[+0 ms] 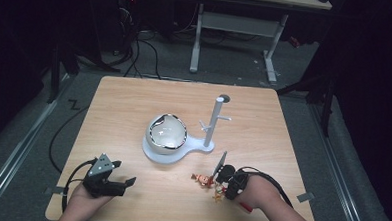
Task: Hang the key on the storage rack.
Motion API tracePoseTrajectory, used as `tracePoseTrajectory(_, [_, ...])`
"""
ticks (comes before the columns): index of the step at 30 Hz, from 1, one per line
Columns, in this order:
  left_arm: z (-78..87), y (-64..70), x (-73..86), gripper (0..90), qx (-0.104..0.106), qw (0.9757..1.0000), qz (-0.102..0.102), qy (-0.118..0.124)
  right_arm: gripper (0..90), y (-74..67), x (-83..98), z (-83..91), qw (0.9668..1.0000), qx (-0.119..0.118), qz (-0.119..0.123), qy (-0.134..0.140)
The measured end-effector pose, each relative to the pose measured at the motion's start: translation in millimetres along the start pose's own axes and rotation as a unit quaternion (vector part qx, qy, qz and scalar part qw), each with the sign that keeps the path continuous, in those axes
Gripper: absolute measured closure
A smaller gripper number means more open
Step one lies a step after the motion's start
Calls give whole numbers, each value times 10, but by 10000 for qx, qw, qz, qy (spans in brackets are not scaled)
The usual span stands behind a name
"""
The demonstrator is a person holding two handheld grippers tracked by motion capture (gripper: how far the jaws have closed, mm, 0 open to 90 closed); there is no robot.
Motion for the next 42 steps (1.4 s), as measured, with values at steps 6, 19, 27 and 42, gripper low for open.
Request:
tracePoseTrajectory(6, [6,-7,1,182,2,10000,31,20,747,32,45,136,9986,-244,-377,287])
tracePoseTrajectory(19, [10,-1,-13,192,24,10000,30,21,751,215,140,714,9930,-38,-843,821])
tracePoseTrajectory(27, [15,-3,-16,192,26,10000,35,34,753,284,148,954,9923,207,-800,919])
tracePoseTrajectory(42, [15,0,-19,192,32,10000,39,45,754,467,168,1589,9849,718,-914,1284])
Point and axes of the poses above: each handheld gripper's, and its own axes: z roughly backward along the jaws, x roughly out of its underside, y roughly to its right, the point moved 6 cm from there along -z, roughly forward along the jaws, and after that the axes turned 6 degrees about z, right-handed, at the moved point
